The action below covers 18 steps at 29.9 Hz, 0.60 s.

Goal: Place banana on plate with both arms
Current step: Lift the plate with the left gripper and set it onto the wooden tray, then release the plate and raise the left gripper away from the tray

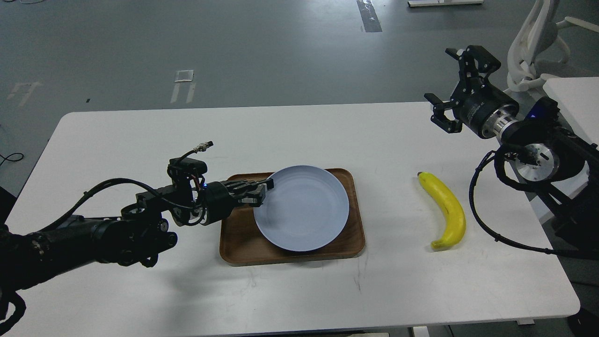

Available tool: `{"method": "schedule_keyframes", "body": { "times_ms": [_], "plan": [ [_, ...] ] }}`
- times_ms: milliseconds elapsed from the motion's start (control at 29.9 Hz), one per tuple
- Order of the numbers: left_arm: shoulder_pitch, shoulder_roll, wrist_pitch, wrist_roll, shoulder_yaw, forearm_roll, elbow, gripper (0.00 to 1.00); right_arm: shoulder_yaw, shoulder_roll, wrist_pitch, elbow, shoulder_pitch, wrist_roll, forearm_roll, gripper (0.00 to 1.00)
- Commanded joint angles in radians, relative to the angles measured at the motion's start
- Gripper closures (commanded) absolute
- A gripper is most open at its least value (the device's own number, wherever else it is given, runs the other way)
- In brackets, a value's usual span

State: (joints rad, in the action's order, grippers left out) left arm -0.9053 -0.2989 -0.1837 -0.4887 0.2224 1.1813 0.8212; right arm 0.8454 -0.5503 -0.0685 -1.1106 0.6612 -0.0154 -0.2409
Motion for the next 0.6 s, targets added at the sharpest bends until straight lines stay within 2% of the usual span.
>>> {"method": "schedule_keyframes", "body": {
  "times_ms": [0,33,234,334,535,568],
  "plan": [
    [0.0,0.006,-0.002,0.0,0.0,0.001,0.001,0.45,0.001,-0.01,0.001,0.0,0.001,0.0,0.0,0.0],
    [0.0,0.006,-0.002,0.0,-0.003,0.0,0.001,0.14,0.003,-0.016,0.001,0.0,0.0,0.0,0.002,0.0],
    [-0.009,-0.014,-0.003,0.0,-0.015,-0.015,-0.001,0.09,0.003,-0.034,0.001,-0.005,0.0,0.0,0.003,0.0],
    [-0.026,-0.043,0.0,0.0,-0.061,-0.051,-0.001,0.03,0.003,-0.04,0.0,-0.006,0.0,0.0,0.003,0.0],
    [-0.096,-0.1,0.026,0.0,-0.293,-0.359,0.001,0.02,-0.037,-0.1,-0.017,-0.038,0.001,0.006,-0.021,0.0],
    [-0.122,-0.114,0.065,0.0,-0.345,-0.455,0.001,0.02,-0.067,-0.12,-0.019,-0.057,0.003,0.008,-0.049,0.0]
  ]
}}
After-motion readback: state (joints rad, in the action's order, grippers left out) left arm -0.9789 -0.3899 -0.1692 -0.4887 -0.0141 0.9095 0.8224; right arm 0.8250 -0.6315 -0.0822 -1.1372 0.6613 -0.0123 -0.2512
